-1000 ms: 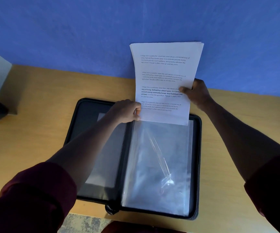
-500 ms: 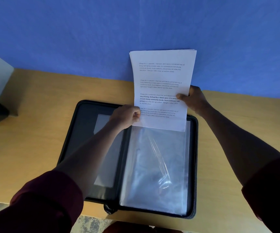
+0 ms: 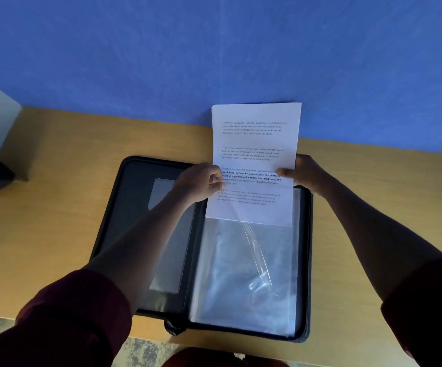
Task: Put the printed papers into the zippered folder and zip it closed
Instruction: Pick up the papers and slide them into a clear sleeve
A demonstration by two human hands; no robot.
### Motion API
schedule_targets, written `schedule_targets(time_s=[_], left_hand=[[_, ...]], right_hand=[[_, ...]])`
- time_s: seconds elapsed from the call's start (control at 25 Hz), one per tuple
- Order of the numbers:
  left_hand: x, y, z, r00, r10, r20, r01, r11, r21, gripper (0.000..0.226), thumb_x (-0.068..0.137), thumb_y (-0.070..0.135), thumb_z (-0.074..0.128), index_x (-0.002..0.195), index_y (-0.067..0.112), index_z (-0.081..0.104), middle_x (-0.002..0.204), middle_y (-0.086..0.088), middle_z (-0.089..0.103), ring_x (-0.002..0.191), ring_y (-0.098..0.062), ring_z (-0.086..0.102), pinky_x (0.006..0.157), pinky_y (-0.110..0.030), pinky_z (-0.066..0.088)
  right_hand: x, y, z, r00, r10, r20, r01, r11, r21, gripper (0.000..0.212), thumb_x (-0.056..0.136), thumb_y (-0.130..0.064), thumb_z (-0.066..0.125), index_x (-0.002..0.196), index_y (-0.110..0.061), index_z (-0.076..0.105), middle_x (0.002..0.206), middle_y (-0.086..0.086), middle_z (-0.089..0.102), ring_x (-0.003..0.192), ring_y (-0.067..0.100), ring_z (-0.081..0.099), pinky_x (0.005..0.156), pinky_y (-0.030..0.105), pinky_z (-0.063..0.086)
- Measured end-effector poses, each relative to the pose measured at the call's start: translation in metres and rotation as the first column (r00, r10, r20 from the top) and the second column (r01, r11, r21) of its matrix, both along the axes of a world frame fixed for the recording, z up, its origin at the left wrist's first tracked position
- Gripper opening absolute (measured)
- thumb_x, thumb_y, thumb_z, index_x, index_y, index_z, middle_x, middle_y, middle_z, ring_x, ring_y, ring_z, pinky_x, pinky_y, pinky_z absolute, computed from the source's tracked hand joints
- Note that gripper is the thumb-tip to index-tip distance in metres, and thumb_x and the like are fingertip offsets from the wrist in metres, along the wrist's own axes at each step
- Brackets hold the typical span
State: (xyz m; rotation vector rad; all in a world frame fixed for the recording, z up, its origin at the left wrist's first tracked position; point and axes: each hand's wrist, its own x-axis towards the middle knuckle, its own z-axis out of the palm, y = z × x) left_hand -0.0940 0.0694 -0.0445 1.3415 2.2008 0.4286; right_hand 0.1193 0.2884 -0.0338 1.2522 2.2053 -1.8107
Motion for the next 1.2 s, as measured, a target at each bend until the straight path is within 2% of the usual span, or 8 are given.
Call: schedule_targets(time_s=[0.12,0.28,0.36,0.6,0.72,0.92,1.04,1.2], left_hand=[[0.001,0.001,-0.003,1.000,-0.003,-0.004,0.003,1.000,0.018,0.020,0.085,0.044,0.072,0.084,0.025,0.064,0.079,0.013,0.055,0.073,-0.010,0.056,0.058,-0.025,0.035],[0.005,0.004,-0.004,1.000,0.001,-0.023,0.000,0.999,0.040,0.022,0.087,0.049,0.067,0.084,0.028,0.063,0.081,0.012,0.053,0.070,-0.004,0.051,0.055,-0.023,0.032],[0.008,0.008,-0.003,1.000,-0.014,-0.020,0.015,0.999,0.045,0.018,0.087,0.045,0.068,0.083,0.028,0.063,0.084,0.009,0.056,0.073,-0.008,0.055,0.058,-0.024,0.035],[0.009,0.016,-0.004,0.998,-0.058,-0.014,0.058,0.998,0.013,0.009,0.086,0.030,0.071,0.080,0.027,0.064,0.086,0.006,0.057,0.077,-0.016,0.060,0.064,-0.028,0.045],[0.009,0.020,-0.005,0.998,-0.058,-0.017,0.058,0.998,0.011,0.009,0.085,0.029,0.071,0.080,0.024,0.066,0.089,0.004,0.058,0.080,-0.017,0.061,0.069,-0.031,0.051],[0.011,0.020,-0.004,0.998,-0.052,0.023,0.051,0.998,0.038,0.009,0.085,0.025,0.073,0.083,0.019,0.068,0.097,0.004,0.059,0.088,-0.011,0.064,0.076,-0.030,0.052],[0.009,0.021,-0.001,0.997,-0.065,0.046,0.064,0.998,0.031,0.004,0.085,0.023,0.071,0.084,0.021,0.068,0.093,0.006,0.067,0.086,-0.011,0.064,0.078,-0.033,0.054],[0.004,0.021,-0.003,0.991,-0.083,0.102,0.082,0.997,0.014,0.004,0.086,0.030,0.069,0.086,0.028,0.072,0.084,0.012,0.069,0.080,-0.007,0.064,0.075,-0.036,0.057]], right_hand=[[-0.002,0.004,-0.003,1.000,-0.017,0.007,0.017,0.998,-0.059,0.035,0.089,-0.017,0.072,0.122,-0.016,0.062,0.117,0.005,0.070,0.106,0.026,0.066,0.085,0.049,0.058],[-0.013,0.009,-0.004,0.987,-0.160,-0.014,0.160,0.987,0.010,0.032,0.092,-0.019,0.068,0.123,-0.013,0.062,0.113,0.006,0.069,0.103,0.029,0.067,0.086,0.051,0.057],[-0.017,0.010,-0.003,0.978,-0.206,-0.029,0.207,0.978,0.038,0.029,0.092,-0.015,0.066,0.121,-0.013,0.062,0.111,0.005,0.069,0.103,0.030,0.067,0.086,0.052,0.057],[-0.007,0.005,-0.008,0.990,-0.137,-0.033,0.138,0.989,0.044,0.027,0.092,-0.013,0.066,0.118,-0.017,0.063,0.111,0.004,0.070,0.096,0.025,0.068,0.079,0.045,0.058],[0.004,0.002,-0.009,0.991,-0.124,-0.039,0.124,0.992,-0.011,0.025,0.092,-0.011,0.067,0.116,-0.016,0.062,0.110,0.004,0.069,0.090,0.016,0.067,0.070,0.034,0.058],[0.016,0.007,-0.014,0.999,-0.042,0.013,0.043,0.993,-0.106,0.029,0.089,-0.012,0.071,0.118,-0.016,0.064,0.111,0.004,0.072,0.105,0.026,0.068,0.086,0.048,0.058],[0.013,0.009,-0.009,0.998,-0.064,-0.003,0.063,0.988,-0.142,0.022,0.093,-0.018,0.066,0.115,-0.019,0.064,0.107,0.004,0.073,0.095,0.021,0.071,0.076,0.038,0.059],[-0.001,0.014,-0.004,0.974,-0.225,-0.036,0.221,0.970,-0.098,0.013,0.095,-0.015,0.063,0.109,-0.016,0.063,0.102,0.009,0.072,0.075,0.013,0.072,0.057,0.026,0.058]])
